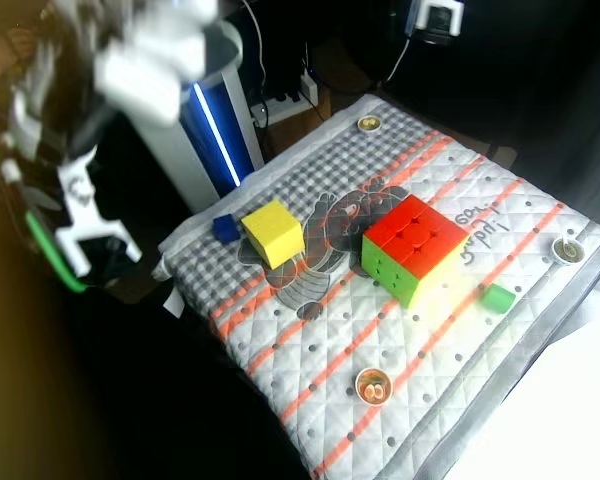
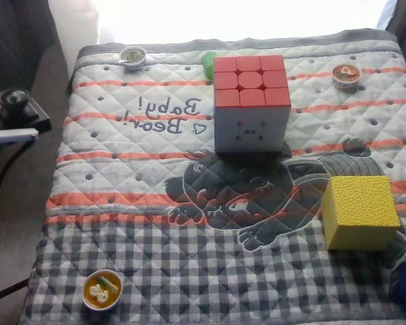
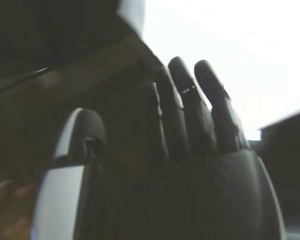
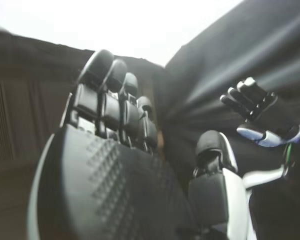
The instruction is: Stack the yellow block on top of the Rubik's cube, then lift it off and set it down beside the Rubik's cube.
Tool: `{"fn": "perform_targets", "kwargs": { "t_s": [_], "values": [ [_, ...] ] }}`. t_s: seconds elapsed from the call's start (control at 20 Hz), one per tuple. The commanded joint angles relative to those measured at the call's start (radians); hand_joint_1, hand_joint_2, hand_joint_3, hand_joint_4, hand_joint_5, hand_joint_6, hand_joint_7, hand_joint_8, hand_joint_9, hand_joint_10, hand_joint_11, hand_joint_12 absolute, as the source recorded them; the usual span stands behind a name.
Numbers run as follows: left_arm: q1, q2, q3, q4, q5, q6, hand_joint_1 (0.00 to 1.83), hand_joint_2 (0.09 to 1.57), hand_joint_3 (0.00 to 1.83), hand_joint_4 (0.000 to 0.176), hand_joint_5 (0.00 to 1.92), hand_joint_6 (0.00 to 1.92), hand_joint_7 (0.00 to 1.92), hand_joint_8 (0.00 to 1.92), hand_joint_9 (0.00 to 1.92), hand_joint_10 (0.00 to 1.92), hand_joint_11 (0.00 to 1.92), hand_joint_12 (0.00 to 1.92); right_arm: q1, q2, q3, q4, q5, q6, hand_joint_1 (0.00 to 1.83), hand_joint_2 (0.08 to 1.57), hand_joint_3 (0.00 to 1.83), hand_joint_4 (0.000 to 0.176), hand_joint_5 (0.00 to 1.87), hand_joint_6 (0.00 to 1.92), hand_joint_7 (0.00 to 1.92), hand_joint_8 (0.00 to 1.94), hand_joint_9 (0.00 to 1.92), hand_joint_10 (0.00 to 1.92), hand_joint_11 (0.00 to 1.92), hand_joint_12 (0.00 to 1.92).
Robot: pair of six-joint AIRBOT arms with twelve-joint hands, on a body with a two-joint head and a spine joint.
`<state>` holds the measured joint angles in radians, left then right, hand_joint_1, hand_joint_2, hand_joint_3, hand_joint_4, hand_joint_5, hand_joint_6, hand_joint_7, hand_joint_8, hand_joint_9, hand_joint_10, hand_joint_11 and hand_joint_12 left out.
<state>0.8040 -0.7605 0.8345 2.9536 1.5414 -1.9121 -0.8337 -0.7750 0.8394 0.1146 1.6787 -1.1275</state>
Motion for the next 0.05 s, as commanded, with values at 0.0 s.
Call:
{"fn": "perform_targets", "kwargs": {
  "t_s": [0.0],
  "values": [
    [-0.011, 0.001, -0.001, 0.026, 0.117, -0.005, 0.36, 1.32, 0.0, 0.075, 0.25, 0.0, 0.27, 0.0, 0.25, 0.11, 0.0, 0.36, 0.009, 0.0, 0.003, 0.004, 0.083, -0.005, 0.01, 1.27, 0.02, 0.08, 0.02, 0.78, 0.41, 0.06, 0.23, 0.59, 0.0, 1.52]
  ]
}}
